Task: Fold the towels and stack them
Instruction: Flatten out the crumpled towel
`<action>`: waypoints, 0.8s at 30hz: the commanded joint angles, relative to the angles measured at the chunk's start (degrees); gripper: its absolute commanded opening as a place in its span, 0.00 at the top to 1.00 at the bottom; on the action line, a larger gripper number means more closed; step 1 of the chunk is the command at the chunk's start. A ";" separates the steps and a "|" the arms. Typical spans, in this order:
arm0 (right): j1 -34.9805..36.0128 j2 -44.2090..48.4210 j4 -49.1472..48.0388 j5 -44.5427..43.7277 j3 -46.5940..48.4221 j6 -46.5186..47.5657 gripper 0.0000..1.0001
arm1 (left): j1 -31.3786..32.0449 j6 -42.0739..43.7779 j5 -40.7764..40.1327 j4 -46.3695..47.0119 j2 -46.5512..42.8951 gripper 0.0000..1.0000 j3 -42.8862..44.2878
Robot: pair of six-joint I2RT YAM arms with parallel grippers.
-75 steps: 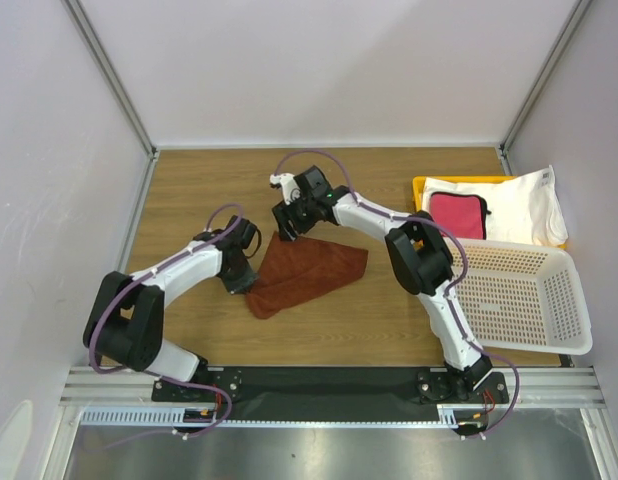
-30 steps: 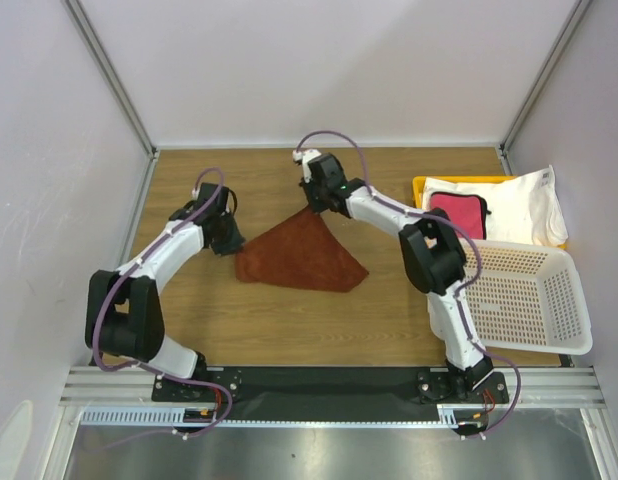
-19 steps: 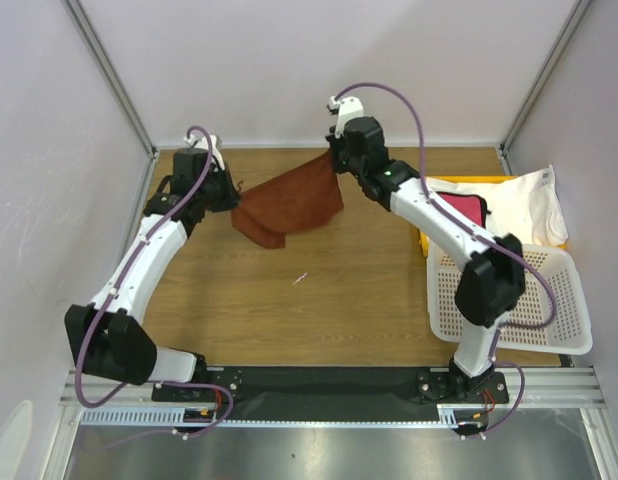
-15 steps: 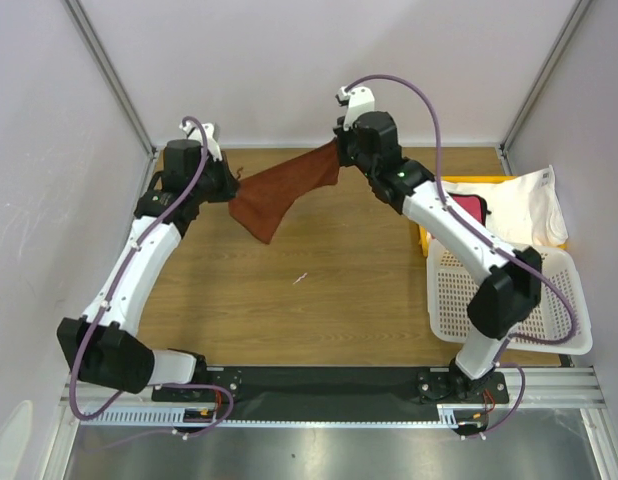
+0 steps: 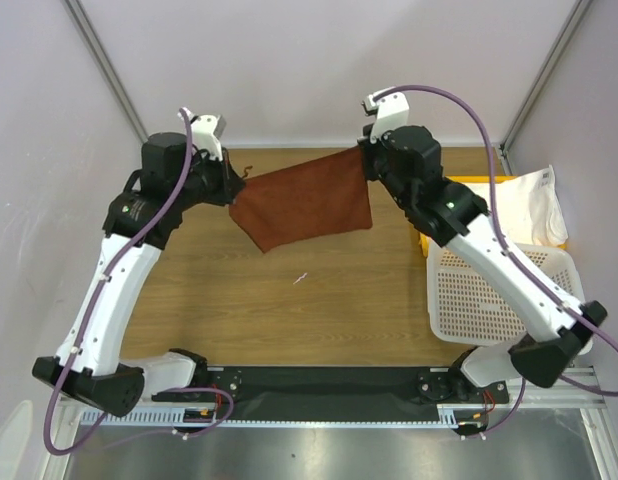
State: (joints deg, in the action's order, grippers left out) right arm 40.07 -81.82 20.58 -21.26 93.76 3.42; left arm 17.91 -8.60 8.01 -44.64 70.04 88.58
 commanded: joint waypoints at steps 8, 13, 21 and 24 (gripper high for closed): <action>-2.35 6.50 20.82 -9.61 -3.13 -10.17 1.00 | -0.25 -9.23 -5.71 -11.26 -0.53 1.00 -3.55; -7.37 5.98 12.76 0.41 -14.89 -13.87 1.00 | -0.16 -11.96 -7.31 -3.37 7.72 1.00 -12.26; -12.91 -6.56 -0.79 4.81 -20.54 -10.64 1.00 | -0.16 -9.95 -10.73 10.79 25.56 1.00 -9.48; -14.05 -12.29 -6.77 5.17 -19.50 -8.96 1.00 | 0.02 -7.93 -12.48 12.03 33.89 0.99 -4.66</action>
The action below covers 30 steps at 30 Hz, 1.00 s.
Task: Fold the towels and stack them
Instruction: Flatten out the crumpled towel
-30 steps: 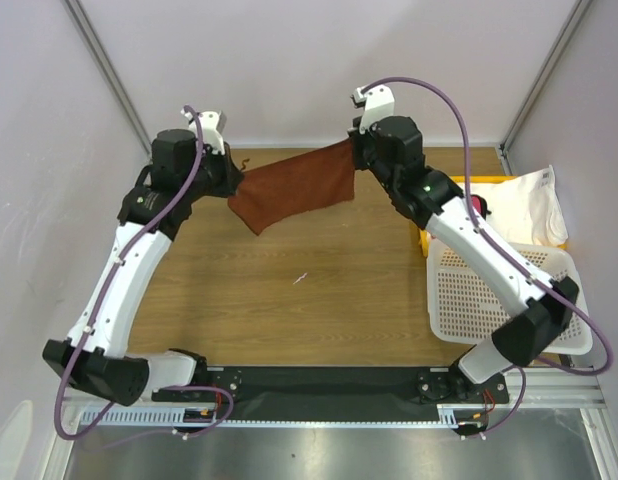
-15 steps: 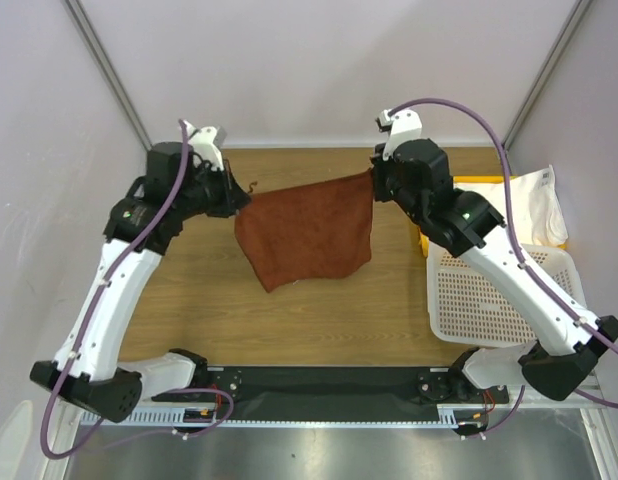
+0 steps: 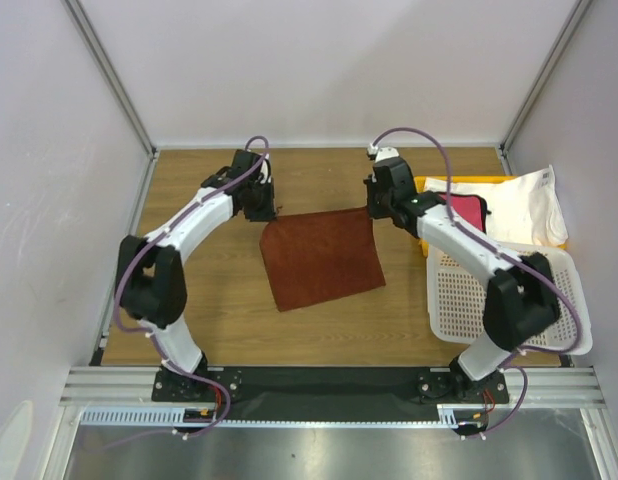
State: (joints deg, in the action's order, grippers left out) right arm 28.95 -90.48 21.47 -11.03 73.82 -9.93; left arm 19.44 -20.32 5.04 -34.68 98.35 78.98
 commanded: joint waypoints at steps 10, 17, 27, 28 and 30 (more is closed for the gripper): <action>-9.08 -24.82 -12.86 -1.99 15.54 5.45 1.00 | -1.69 6.34 -16.37 -0.21 25.56 0.99 24.90; -11.11 -34.06 -12.60 2.85 23.64 6.51 1.00 | -2.04 5.90 -20.33 -0.04 32.51 0.56 34.21; -11.55 -41.53 -9.52 1.01 31.99 7.03 1.00 | -3.18 2.74 -19.20 0.14 29.54 0.21 35.98; -11.72 -42.14 -9.43 0.83 32.26 6.69 1.00 | -3.09 1.87 -18.14 0.05 29.27 0.22 35.55; -12.16 -42.94 -8.30 0.57 34.01 6.68 1.00 | -3.01 0.63 -14.38 0.40 28.84 0.23 34.75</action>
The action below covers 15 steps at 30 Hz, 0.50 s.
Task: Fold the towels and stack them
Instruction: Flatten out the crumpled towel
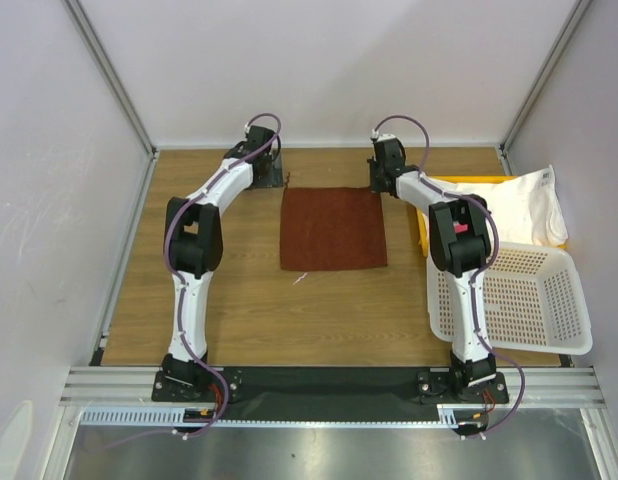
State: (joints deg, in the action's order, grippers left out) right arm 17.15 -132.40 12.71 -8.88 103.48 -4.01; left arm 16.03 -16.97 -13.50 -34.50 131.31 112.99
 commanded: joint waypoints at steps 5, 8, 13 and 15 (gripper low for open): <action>-0.71 -5.40 6.88 -2.36 12.95 2.07 0.64 | 1.72 -4.12 7.52 2.15 -7.20 0.26 -5.05; -0.80 -6.12 11.63 -1.49 18.49 2.34 0.35 | 2.68 -4.56 7.52 1.46 -8.87 0.26 -7.43; -0.89 -1.82 15.14 3.34 19.21 -0.20 0.23 | 3.13 -8.50 7.26 -0.92 -11.24 0.26 -11.28; -1.06 0.55 17.60 5.89 18.16 -2.04 0.22 | 3.13 -9.83 7.87 -0.66 -13.34 0.27 -13.57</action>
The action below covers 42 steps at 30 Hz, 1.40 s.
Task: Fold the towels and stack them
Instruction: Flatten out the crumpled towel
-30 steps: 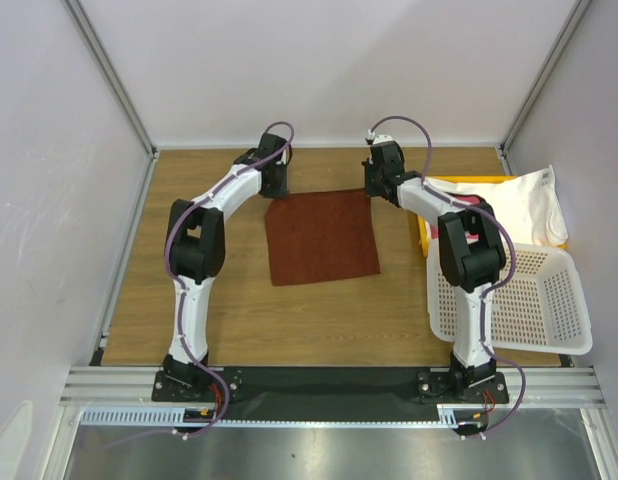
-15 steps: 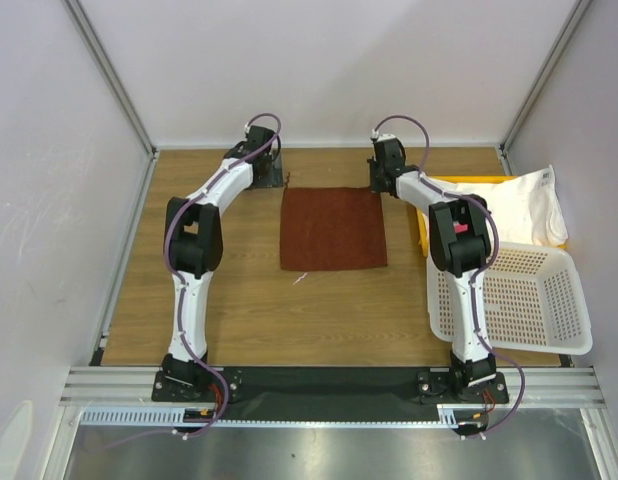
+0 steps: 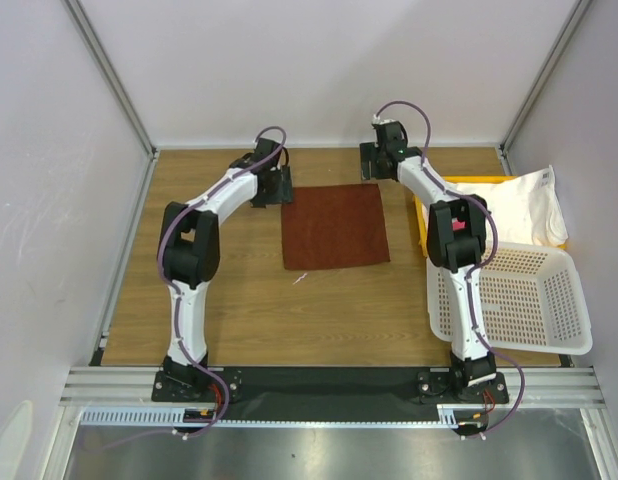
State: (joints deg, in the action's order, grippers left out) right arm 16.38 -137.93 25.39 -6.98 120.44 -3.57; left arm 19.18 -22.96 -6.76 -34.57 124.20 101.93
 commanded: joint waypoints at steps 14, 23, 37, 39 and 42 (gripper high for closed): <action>-0.47 25.05 9.16 13.39 -26.21 -13.56 0.23 | 4.02 -17.46 7.91 2.30 -23.46 0.28 -28.61; -0.47 32.98 6.78 13.66 -38.08 -16.82 0.26 | 10.17 -28.09 6.94 7.75 -31.74 0.32 -41.10; -0.83 37.29 3.53 14.63 -46.00 -20.59 0.37 | 13.69 -35.40 -2.90 15.49 -31.13 0.44 -46.82; -0.91 37.38 3.27 14.45 -46.70 -21.12 0.39 | 13.78 -35.22 -3.34 15.93 -30.25 0.47 -46.82; -1.17 38.08 2.65 14.10 -48.28 -21.65 0.40 | 13.78 -34.87 -3.78 16.11 -29.11 0.51 -46.82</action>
State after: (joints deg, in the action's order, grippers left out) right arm 15.77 -102.72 30.41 6.98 73.19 -23.64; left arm 32.51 -56.99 -8.08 -20.93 94.15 55.18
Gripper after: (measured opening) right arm 0.605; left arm 0.508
